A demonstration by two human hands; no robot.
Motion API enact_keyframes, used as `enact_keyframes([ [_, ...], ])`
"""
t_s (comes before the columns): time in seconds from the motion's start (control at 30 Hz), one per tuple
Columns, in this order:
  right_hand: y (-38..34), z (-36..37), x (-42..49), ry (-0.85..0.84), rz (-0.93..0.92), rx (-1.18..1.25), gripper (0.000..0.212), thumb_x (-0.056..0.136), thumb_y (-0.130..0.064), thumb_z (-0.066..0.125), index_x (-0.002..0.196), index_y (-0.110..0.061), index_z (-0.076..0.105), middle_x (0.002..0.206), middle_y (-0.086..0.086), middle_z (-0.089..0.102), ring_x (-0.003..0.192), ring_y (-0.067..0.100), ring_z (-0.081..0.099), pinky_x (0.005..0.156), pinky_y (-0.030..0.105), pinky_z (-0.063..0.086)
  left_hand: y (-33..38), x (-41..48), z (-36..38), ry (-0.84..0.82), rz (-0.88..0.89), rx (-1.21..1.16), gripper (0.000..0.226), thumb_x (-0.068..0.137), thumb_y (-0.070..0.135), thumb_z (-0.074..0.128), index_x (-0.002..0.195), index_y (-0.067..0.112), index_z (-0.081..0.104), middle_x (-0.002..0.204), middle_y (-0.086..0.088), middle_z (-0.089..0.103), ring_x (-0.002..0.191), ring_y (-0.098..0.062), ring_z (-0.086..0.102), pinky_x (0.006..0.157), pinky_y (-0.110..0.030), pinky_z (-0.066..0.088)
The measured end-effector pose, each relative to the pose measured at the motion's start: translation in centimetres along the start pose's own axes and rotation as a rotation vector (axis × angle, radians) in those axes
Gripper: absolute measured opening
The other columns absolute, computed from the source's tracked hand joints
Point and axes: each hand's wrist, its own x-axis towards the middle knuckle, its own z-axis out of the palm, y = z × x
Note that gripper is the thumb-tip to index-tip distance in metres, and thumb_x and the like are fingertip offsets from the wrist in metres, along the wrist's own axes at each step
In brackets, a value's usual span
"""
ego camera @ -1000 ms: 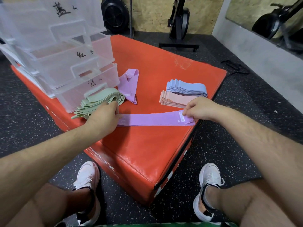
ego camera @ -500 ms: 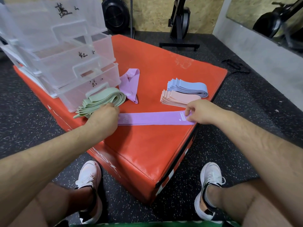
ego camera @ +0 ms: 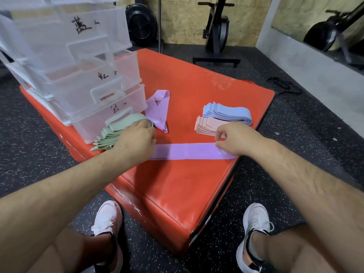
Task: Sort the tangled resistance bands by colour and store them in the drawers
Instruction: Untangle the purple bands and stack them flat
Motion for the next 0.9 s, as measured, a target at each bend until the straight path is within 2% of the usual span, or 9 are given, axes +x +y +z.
enact_keyframes([
  [0.1,-3.3,-0.4,1.0,0.063,-0.089,0.037,0.01,0.09,-0.041,0.062,0.087,-0.032,0.065,0.079,-0.013,0.057,0.082,0.014,0.057,0.079,0.035,0.05,1.1,2.0,0.6,0.083,0.104,0.047,0.017,0.085,0.022,0.061,0.095,0.015,0.073,0.105,-0.009,0.062,0.102,-0.036,0.055,0.083,-0.042,0.039],
  [0.23,-7.0,-0.3,2.4,0.096,-0.234,0.054,0.012,0.091,-0.038,0.063,0.095,-0.028,0.068,0.082,-0.012,0.052,0.093,0.017,0.056,0.081,0.036,0.051,1.7,4.4,1.5,-0.089,0.112,0.191,0.03,0.09,0.027,0.054,0.116,0.026,0.068,0.13,0.002,0.056,0.122,-0.027,0.045,0.098,-0.04,0.03],
  [0.33,-8.1,-0.2,3.2,0.069,-0.227,0.04,0.011,0.092,-0.039,0.061,0.095,-0.03,0.067,0.083,-0.012,0.05,0.093,0.017,0.054,0.08,0.036,0.051,1.8,5.1,1.8,-0.163,0.07,0.211,0.037,0.088,0.023,0.05,0.121,0.03,0.064,0.126,0.009,0.06,0.122,-0.019,0.046,0.1,-0.036,0.03],
  [0.47,-7.7,-0.3,3.7,0.051,-0.19,0.07,0.013,0.093,-0.032,0.063,0.105,-0.028,0.066,0.095,-0.008,0.056,0.101,0.02,0.058,0.085,0.037,0.052,2.5,5.8,0.6,-0.104,0.098,0.092,0.039,0.094,0.023,0.046,0.128,0.034,0.061,0.113,0.003,0.066,0.114,-0.027,0.055,0.092,-0.036,0.037],
  [0.57,-6.7,-0.6,4.0,0.081,-0.13,0.223,0.03,0.093,-0.03,0.065,0.122,-0.025,0.059,0.108,-0.004,0.065,0.102,0.02,0.061,0.089,0.035,0.05,3.3,6.1,-1.8,0.02,0.049,-0.253,0.043,0.095,0.034,0.033,0.098,0.018,0.072,0.096,-0.006,0.069,0.097,-0.034,0.059,0.082,-0.04,0.047],
  [0.63,-6.6,-1.0,3.9,0.144,-0.091,0.455,0.039,0.093,-0.031,0.066,0.13,-0.024,0.054,0.115,-0.006,0.064,0.096,0.017,0.063,0.091,0.036,0.051,3.8,6.0,-3.5,0.085,0.007,-0.54,0.034,0.096,0.023,0.041,0.101,0.015,0.074,0.102,-0.001,0.071,0.095,-0.019,0.059,0.083,-0.029,0.045],
  [0.73,-7.3,-2.6,3.5,0.279,-0.08,0.851,0.044,0.092,-0.031,0.069,0.133,-0.028,0.054,0.12,-0.006,0.063,0.093,0.016,0.066,0.088,0.033,0.054,4.4,5.6,-6.1,0.195,-0.066,-0.833,0.029,0.097,0.011,0.05,0.111,0.022,0.073,0.093,0.019,0.066,0.07,0.01,0.055,0.062,-0.005,0.035],
  [0.8,-7.7,-4.1,2.9,0.334,-0.116,1.037,0.038,0.091,-0.027,0.071,0.127,-0.029,0.058,0.112,-0.004,0.066,0.089,0.015,0.066,0.08,0.031,0.055,4.8,5.2,-7.5,0.267,-0.056,-0.961,0.028,0.096,0.01,0.053,0.109,0.024,0.074,0.086,0.02,0.066,0.064,0.01,0.054,0.062,-0.01,0.037],
  [0.9,-7.9,-6.8,1.2,0.412,-0.216,1.18,0.02,0.091,-0.011,0.071,0.11,-0.015,0.068,0.087,-0.004,0.068,0.072,0.003,0.06,0.065,0.018,0.046,5.6,4.2,-10.1,0.344,0.003,-1.166,0.028,0.093,0.011,0.055,0.104,0.026,0.075,0.098,0.012,0.073,0.086,-0.002,0.063,0.08,-0.024,0.046],
])
